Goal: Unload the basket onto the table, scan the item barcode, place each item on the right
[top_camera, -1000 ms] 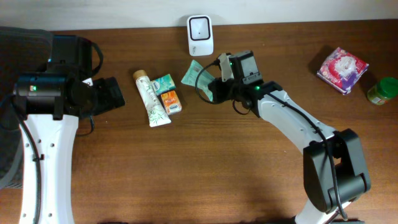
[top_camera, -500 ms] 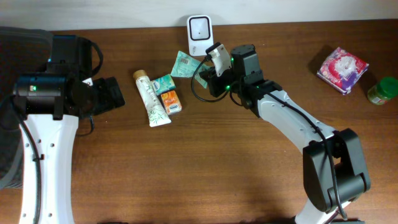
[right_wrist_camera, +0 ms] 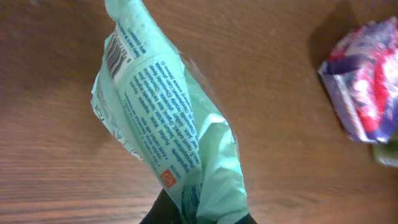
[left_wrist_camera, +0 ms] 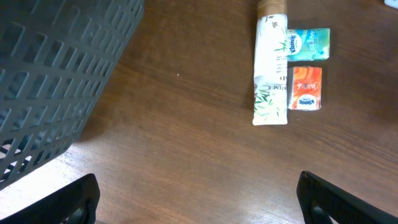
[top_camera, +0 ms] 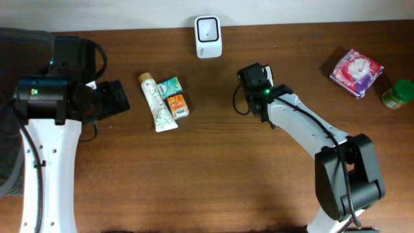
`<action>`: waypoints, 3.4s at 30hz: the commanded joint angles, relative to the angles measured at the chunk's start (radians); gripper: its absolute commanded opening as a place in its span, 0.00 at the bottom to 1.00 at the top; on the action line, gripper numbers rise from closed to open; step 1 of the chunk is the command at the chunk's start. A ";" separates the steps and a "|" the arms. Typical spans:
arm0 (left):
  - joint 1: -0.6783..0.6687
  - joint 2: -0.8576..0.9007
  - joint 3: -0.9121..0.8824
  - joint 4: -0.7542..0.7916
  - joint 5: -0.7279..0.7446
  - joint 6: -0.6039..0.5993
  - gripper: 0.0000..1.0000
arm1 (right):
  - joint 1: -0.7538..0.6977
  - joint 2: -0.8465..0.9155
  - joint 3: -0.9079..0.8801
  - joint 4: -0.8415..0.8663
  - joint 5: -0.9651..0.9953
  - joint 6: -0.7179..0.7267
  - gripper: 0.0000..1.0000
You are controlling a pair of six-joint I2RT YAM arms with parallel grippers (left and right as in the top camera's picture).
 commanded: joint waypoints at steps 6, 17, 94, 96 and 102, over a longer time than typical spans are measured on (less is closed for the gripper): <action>0.003 -0.012 0.005 0.002 -0.005 -0.013 0.99 | 0.265 0.113 0.004 -0.008 0.071 0.005 0.63; 0.003 -0.012 0.005 0.002 -0.005 -0.013 0.99 | 0.298 0.128 0.188 -0.053 0.028 -0.272 0.99; 0.003 -0.012 0.005 0.002 -0.005 -0.013 0.99 | 0.035 0.441 0.858 -0.650 -0.845 0.236 0.84; 0.003 -0.012 0.005 0.002 -0.005 -0.013 0.99 | 0.088 0.441 0.848 -0.659 -0.564 0.400 0.80; 0.003 -0.012 0.005 0.002 -0.005 -0.013 0.99 | 0.256 0.443 0.668 -0.542 -0.076 0.644 0.75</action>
